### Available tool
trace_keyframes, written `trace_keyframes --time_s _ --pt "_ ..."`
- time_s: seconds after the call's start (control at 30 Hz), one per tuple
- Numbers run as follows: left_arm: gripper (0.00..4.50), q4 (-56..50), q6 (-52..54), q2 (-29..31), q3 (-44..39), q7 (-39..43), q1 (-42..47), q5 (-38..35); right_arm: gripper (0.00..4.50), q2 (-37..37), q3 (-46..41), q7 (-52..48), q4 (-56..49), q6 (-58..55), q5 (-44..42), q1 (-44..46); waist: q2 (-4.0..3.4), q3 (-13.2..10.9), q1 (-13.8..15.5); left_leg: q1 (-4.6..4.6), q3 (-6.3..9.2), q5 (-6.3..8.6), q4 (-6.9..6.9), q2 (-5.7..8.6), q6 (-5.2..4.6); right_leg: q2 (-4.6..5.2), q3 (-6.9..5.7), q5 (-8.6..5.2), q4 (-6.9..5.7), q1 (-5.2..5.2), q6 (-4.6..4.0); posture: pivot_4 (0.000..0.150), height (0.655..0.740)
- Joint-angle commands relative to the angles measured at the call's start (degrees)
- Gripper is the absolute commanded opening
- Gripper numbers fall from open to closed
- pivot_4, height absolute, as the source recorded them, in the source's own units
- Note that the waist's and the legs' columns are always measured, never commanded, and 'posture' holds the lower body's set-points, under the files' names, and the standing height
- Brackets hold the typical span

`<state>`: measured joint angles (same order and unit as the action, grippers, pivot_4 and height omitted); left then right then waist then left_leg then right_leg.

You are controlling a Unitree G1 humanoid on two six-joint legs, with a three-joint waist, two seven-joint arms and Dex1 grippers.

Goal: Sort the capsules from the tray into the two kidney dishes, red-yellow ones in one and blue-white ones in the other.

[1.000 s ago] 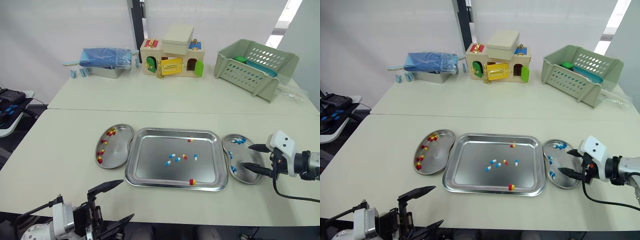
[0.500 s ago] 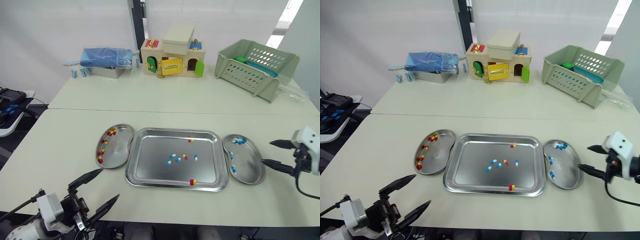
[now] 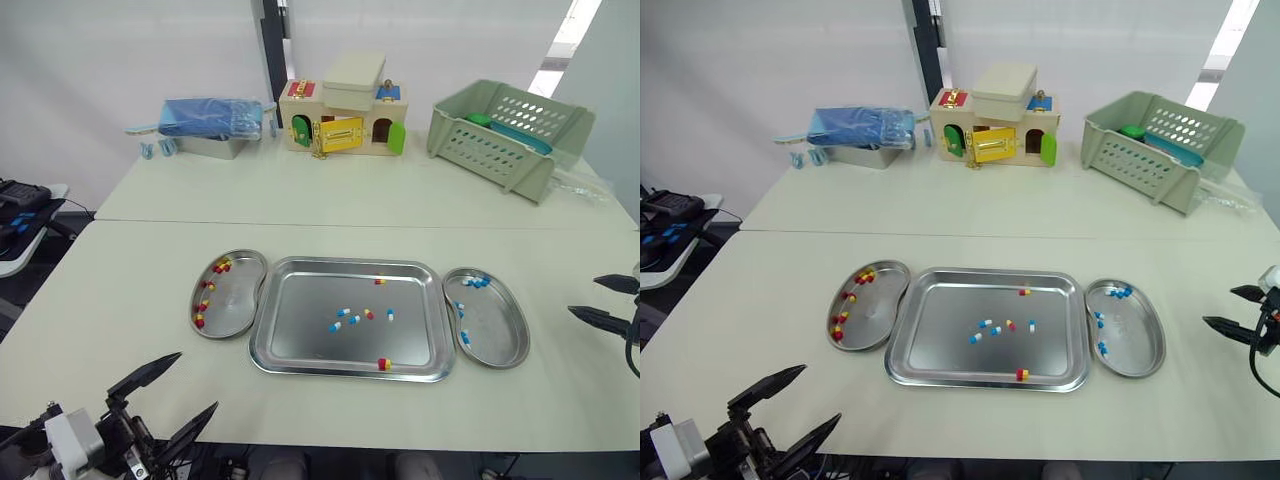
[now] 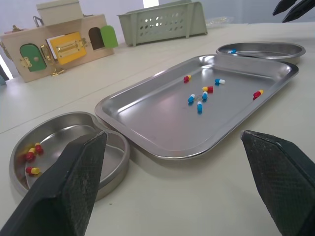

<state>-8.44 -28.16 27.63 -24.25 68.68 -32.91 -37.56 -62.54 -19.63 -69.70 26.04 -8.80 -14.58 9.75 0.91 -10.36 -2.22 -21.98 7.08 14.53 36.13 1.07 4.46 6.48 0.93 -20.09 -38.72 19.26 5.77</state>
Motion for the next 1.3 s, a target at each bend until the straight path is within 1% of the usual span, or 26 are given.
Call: trace_keyframes --time_s 0.03,0.2,0.27,0.33,0.47,0.53,0.6,0.7,0.77,0.9,1.0,1.07,1.17,1.27,1.3 --pt "4.5 -1.29 -1.09 -0.64 -0.72 -0.13 -1.03 0.12 4.45 -1.34 -0.33 -0.35 -0.77 1.03 -0.12 0.74 0.0 0.0 0.02 0.0 0.01 0.0 0.0 0.0 0.0 0.0 -0.01 0.0 0.0 0.0 0.0 0.15 0.74" --pt "4.5 -1.53 -1.2 -1.0 -0.42 0.14 -1.72 0.33 4.45 -2.05 0.38 -1.43 -3.5 0.41 -0.55 0.58 0.0 0.0 0.0 0.0 -0.01 0.0 0.0 0.0 0.0 0.0 0.0 0.0 0.02 -0.01 0.0 0.15 0.74" --pt "4.5 -1.85 -1.28 -1.22 -0.05 0.34 -1.99 0.41 4.45 -2.37 0.15 -2.76 -7.07 -1.79 -2.09 0.56 -0.01 0.0 -0.03 0.0 -0.01 0.0 0.0 0.0 0.0 0.0 0.01 0.0 0.02 -0.01 0.0 0.15 0.74" --pt "4.5 -2.23 -1.28 -1.5 0.49 0.47 -2.01 0.5 4.45 -2.64 0.16 -4.32 -12.57 -5.73 -4.51 1.0 -0.01 0.0 -0.03 0.0 -0.01 0.01 0.0 -0.01 0.0 0.0 0.01 0.0 0.03 0.0 0.0 0.15 0.74" --pt "4.5 -3.59 -1.25 -2.49 1.88 0.07 -1.82 1.02 4.45 -2.94 2.93 -5.36 -27.75 -17.61 -11.69 5.19 -0.06 0.0 -0.1 0.0 -0.01 0.01 0.0 -0.03 0.0 -0.01 0.01 0.0 0.02 0.0 0.0 0.15 0.74" --pt "4.5 -4.4 -1.16 -3.09 2.73 -0.11 -2.1 1.31 4.45 -2.86 6.01 -5.9 -34.11 -22.81 -14.9 8.25 -0.08 -0.01 -0.11 -0.01 0.01 0.01 0.0 -0.04 0.01 -0.01 0.0 0.0 0.02 0.0 0.0 0.15 0.74" --pt "4.5 -4.82 -1.31 -3.7 3.57 0.28 -2.78 1.51 4.45 -1.45 10.93 -5.02 -39.53 -27.72 -16.99 13.08 -0.05 -0.02 0.03 -0.02 0.04 0.01 -0.01 -0.07 0.01 -0.04 -0.05 0.0 0.06 0.0 0.0 0.15 0.74" --pt "4.5 -4.87 -1.83 -4.56 4.81 0.03 -3.25 2.37 4.45 2.9 19.28 -2.43 -46.17 -33.88 -18.49 20.01 0.06 -0.05 0.14 -0.06 0.07 0.02 -0.02 -0.08 0.01 -0.04 -0.08 0.0 0.13 -0.01 0.0 0.15 0.74" --pt "4.5 -4.85 -2.28 -5.33 5.67 -0.49 -3.19 3.14 4.45 7.29 25.54 -0.25 -49.17 -35.06 -16.55 23.96 0.1 -0.07 0.35 -0.08 0.11 0.02 -0.02 -0.09 0.02 -0.06 -0.11 0.0 0.14 0.0 0.0 0.15 0.74" --pt "4.5 -5.83 -2.34 -6.14 6.85 -1.97 -3.23 3.92 4.45 14.13 35.01 1.88 -50.35 -33.22 -11.54 29.12 0.12 -0.09 0.45 -0.15 0.17 0.02 -0.01 -0.05 0.02 -0.04 -0.14 0.0 0.14 0.05 0.0 0.15 0.74" --pt "4.5 -6.73 -2.13 -6.25 7.72 -2.52 -3.99 4.23 4.45 19.15 43.53 2.45 -46.12 -29.29 -4.14 33.98 0.13 -0.09 0.36 -0.18 0.26 0.01 0.0 -0.04 0.02 -0.04 -0.21 0.0 0.14 0.07 0.0 0.15 0.74" --pt "4.5 -6.88 -2.4 -6.34 8.01 -2.95 -4.2 4.51 4.45 22.49 48.81 2.29 -41.38 -26.67 0.82 37.42 0.13 -0.09 0.24 -0.18 0.33 0.01 -0.01 -0.02 0.03 -0.06 -0.22 0.0 0.1 0.11 0.0 0.15 0.74" --pt "4.5 -7.3 -2.93 -6.6 8.55 -3.46 -4.75 4.82 4.45 27.83 53.22 1.8 -36.56 -25.12 4.0 40.57 0.13 -0.09 0.01 -0.12 0.38 0.01 -0.01 -0.04 0.02 -0.11 -0.19 0.0 0.05 0.12 0.0 0.15 0.74" --pt "4.5 -7.71 -3.53 -7.05 9.37 -4.15 -5.35 5.28 3.87 30.56 55.23 1.41 -33.35 -22.79 6.67 41.15 0.13 -0.09 0.04 -0.15 0.43 0.01 -0.02 -0.03 0.02 -0.12 -0.2 0.0 0.08 0.15 -0.01 0.15 0.74" --pt "4.5 -7.88 -3.74 -7.29 9.72 -4.43 -5.53 5.48 3.58 31.14 55.86 1.25 -32.44 -22.06 7.51 41.17 0.13 -0.09 0.15 -0.15 0.43 0.01 -0.02 -0.02 0.02 -0.11 -0.2 0.0 0.08 0.15 -0.01 0.15 0.74"
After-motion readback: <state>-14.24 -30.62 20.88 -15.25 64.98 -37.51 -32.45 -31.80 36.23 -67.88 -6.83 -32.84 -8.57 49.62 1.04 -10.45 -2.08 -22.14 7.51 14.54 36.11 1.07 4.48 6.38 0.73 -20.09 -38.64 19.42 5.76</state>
